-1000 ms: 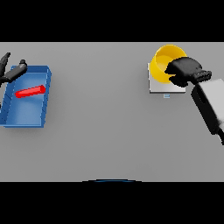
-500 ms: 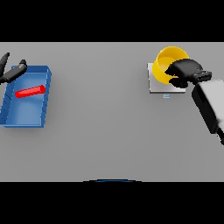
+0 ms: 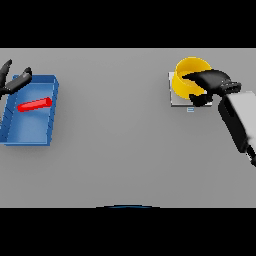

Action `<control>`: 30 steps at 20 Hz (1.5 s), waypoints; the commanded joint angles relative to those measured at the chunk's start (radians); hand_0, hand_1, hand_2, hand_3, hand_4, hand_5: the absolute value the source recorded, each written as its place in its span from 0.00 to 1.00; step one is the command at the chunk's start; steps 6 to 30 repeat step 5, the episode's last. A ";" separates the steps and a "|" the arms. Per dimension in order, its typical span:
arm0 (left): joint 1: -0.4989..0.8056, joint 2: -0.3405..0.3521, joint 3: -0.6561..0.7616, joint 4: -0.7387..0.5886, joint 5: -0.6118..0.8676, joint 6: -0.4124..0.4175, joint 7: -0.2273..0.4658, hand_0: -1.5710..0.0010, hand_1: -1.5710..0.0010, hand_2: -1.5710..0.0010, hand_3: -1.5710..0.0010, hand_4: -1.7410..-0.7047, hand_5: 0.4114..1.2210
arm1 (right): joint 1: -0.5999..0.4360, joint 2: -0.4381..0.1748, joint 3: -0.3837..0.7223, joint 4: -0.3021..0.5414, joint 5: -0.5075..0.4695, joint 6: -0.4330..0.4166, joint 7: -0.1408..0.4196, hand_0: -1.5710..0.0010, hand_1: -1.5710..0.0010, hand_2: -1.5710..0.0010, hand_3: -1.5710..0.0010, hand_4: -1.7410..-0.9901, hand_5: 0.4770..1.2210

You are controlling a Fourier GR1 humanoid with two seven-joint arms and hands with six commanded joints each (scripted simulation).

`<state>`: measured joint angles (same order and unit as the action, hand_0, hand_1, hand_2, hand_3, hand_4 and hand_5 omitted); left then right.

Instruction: Pick up the red beaker and tilt it to pour out 1 green nut into yellow bowl. Pick up the yellow bowl and place it on the metallic measuring scale.

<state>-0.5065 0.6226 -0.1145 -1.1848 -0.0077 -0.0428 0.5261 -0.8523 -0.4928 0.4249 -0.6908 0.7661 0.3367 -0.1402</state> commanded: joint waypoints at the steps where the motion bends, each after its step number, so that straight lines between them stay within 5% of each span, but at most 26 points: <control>1: 0.006 0.002 0.001 -0.010 0.007 -0.006 -0.003 1.00 1.00 1.00 1.00 0.87 0.42 | 0.000 -0.004 0.005 0.004 0.006 0.005 0.005 0.90 0.90 0.92 0.93 0.43 0.45; 5: 0.010 -0.002 -0.005 -0.008 0.000 -0.001 -0.009 1.00 1.00 1.00 1.00 0.88 0.43 | 0.002 -0.002 0.007 0.005 0.006 0.018 0.014 0.96 0.96 0.97 0.97 0.47 0.41; 30: 0.010 -0.002 -0.005 -0.008 0.000 -0.001 -0.009 1.00 1.00 1.00 1.00 0.88 0.43 | 0.002 -0.002 0.007 0.005 0.006 0.018 0.014 0.96 0.96 0.97 0.97 0.47 0.41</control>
